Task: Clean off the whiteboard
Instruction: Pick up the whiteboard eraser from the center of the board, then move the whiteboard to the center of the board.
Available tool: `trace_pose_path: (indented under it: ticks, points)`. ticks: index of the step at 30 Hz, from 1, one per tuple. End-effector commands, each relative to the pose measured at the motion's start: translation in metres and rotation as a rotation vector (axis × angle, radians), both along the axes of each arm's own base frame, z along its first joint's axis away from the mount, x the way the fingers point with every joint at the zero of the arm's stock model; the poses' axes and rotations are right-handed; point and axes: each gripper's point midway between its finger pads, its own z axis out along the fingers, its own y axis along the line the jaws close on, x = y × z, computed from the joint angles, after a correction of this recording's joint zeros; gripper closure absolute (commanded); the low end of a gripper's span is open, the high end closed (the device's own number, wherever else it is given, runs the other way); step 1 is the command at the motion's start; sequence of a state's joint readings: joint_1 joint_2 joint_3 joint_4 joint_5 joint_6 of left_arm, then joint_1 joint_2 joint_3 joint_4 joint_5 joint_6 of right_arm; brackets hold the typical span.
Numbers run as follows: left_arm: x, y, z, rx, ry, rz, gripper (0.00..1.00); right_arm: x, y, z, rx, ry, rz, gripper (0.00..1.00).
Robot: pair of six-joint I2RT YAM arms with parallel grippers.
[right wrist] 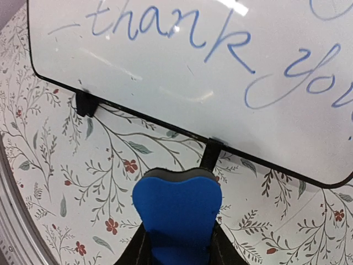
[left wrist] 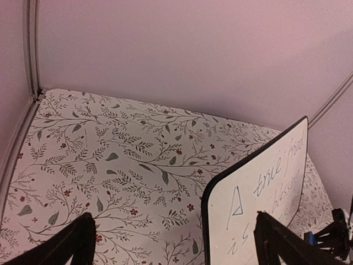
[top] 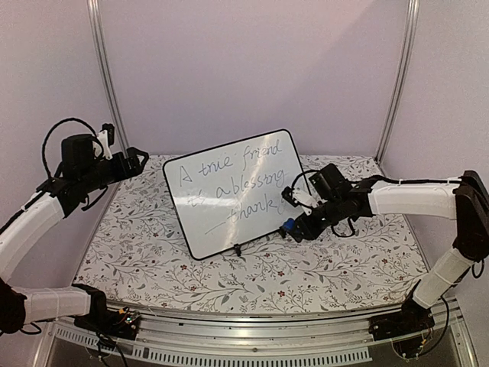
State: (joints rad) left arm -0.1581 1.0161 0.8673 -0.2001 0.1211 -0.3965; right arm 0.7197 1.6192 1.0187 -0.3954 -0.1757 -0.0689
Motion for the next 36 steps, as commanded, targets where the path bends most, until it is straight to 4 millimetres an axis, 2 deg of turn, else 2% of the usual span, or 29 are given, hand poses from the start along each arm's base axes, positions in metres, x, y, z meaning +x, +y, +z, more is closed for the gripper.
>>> trace_pose_path:
  ticks: [1,10,17,23,27,32,36]
  points:
    - [-0.001,-0.007,0.002,-0.025,-0.024,-0.051,0.0,-0.007,0.024,0.065,0.226,-0.102,0.092,0.82]
    - [-0.001,-0.012,0.002,-0.035,-0.029,-0.079,0.0,-0.025,0.046,0.147,0.521,-0.211,0.205,0.82]
    - [0.0,-0.018,-0.001,-0.049,-0.027,-0.112,0.0,-0.022,0.048,0.193,0.671,-0.304,0.175,0.8]
    - [0.008,-0.023,-0.004,-0.059,-0.014,-0.138,0.0,-0.024,0.05,0.212,0.717,-0.337,0.196,0.78]
    - [0.014,-0.033,-0.003,-0.085,0.018,-0.19,0.0,-0.024,0.051,0.222,0.742,-0.346,0.194,0.78]
    - [0.017,-0.048,-0.003,-0.1,0.019,-0.279,0.0,-0.025,0.056,0.226,0.754,-0.345,0.222,0.86]
    - [0.017,-0.061,-0.01,-0.134,0.032,-0.357,0.0,-0.025,0.059,0.227,0.755,-0.335,0.235,0.86]
